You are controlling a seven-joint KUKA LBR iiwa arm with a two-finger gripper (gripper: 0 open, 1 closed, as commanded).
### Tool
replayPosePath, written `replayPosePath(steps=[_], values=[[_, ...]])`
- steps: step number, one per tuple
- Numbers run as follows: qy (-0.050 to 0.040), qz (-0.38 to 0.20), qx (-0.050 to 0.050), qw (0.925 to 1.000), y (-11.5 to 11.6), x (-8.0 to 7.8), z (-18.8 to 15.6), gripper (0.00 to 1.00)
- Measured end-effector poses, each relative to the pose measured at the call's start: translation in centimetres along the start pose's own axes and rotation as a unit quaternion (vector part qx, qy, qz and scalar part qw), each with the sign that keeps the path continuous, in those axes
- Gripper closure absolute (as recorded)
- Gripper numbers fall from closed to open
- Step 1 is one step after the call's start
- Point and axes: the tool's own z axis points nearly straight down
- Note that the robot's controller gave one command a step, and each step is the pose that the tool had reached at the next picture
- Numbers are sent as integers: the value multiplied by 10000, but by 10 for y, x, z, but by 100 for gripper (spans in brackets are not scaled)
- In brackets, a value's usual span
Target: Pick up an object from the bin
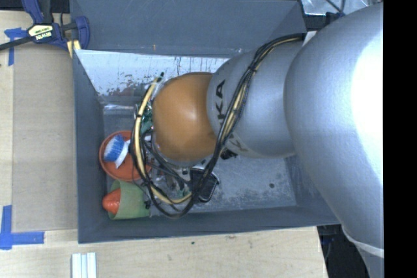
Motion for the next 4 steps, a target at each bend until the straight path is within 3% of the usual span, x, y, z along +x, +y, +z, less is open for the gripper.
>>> replayPosePath(steps=[1, 2, 3, 4], values=[[17, 6, 44, 10000, 2, 2, 14, 0], [-1, 10, 0, 10000, -11, -45, -84, 0], [-27, 135, 0, 9999, -12, -55, -133, 0], [-26, -206, -7, 9998, -4, -1, -35, 0]])
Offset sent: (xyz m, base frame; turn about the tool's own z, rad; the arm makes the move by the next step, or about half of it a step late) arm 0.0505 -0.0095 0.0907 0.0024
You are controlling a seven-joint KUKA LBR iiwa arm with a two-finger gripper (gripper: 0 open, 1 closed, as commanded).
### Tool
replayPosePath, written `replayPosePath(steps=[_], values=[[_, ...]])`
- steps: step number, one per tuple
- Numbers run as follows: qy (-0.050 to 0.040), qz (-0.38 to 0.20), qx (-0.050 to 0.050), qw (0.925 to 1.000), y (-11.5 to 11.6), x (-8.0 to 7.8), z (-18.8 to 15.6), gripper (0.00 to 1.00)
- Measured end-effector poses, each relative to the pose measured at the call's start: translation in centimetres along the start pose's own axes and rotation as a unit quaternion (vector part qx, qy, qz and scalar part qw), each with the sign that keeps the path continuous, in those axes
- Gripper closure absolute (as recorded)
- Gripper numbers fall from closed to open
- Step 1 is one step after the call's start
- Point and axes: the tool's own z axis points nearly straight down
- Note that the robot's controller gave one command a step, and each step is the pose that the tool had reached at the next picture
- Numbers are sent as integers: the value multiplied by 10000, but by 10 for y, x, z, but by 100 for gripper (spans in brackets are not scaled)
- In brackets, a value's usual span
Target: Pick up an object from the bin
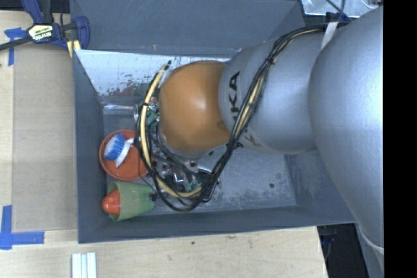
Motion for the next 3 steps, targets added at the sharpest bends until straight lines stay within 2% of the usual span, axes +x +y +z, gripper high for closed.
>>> replayPosePath(steps=[1, 2, 3], values=[[-24, 37, 6, 10000, -18, -85, -15, 0], [5, 123, 0, 9999, -29, -50, -10, 0], [-57, -670, -4, 9977, -34, -105, 39, 0]])
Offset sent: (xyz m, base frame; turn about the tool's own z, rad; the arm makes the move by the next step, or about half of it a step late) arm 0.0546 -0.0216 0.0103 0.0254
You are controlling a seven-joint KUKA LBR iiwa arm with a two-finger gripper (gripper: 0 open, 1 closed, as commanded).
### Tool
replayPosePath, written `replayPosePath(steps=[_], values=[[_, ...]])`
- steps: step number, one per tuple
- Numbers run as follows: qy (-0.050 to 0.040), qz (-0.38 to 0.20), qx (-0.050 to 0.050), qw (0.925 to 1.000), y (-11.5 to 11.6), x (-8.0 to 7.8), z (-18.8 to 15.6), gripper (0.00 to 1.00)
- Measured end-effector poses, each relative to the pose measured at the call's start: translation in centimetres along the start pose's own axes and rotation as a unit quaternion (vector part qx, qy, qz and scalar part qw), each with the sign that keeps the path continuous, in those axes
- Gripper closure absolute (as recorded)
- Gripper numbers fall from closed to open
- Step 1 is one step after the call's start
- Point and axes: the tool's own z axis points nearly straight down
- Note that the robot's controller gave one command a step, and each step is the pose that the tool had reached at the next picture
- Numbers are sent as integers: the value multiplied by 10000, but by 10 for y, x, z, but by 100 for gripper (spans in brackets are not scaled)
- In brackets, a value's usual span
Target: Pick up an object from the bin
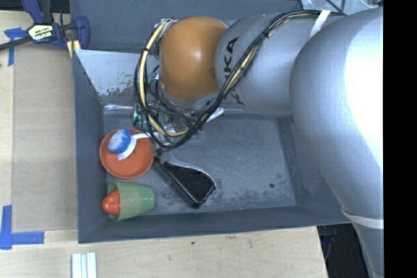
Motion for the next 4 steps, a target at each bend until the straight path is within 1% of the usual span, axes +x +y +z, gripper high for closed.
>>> replayPosePath(steps=[1, 2, 3, 4], values=[[-108, -388, -25, 9992, -58, 73, 11, 0], [5, -497, -10, 9988, -60, 2, 15, 0], [-149, -524, -51, 9985, 11, 11, 25, 0], [-26, -1349, -18, 9909, 5, 30, 25, 100]])
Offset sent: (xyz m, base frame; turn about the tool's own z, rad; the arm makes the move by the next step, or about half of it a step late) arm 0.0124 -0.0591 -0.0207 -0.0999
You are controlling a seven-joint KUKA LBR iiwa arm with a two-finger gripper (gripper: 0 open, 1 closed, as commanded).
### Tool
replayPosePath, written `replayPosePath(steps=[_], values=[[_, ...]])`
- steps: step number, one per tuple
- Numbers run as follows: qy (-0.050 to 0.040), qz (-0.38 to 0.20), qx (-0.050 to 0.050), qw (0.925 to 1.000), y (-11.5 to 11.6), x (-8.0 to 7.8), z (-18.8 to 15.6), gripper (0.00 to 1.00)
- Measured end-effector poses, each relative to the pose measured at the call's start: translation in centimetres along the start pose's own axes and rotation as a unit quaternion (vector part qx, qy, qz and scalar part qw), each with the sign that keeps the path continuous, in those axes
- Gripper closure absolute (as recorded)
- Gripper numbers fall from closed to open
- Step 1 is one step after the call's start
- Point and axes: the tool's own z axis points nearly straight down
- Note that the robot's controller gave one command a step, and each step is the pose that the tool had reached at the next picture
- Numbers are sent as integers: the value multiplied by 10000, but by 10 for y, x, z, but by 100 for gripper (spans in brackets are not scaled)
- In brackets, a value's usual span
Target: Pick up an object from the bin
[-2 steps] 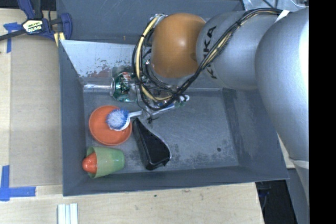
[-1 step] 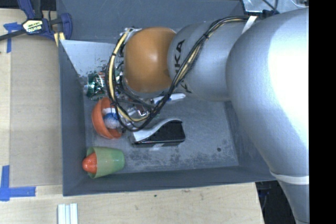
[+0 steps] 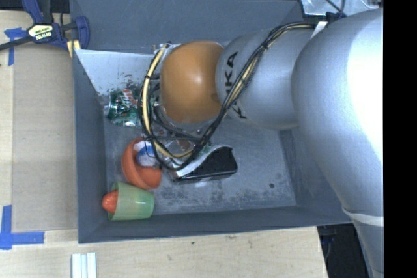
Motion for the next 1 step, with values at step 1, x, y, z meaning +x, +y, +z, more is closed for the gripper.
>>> replayPosePath(steps=[1], values=[[0, 3, -1, 10000, 0, 0, 0, 100]])
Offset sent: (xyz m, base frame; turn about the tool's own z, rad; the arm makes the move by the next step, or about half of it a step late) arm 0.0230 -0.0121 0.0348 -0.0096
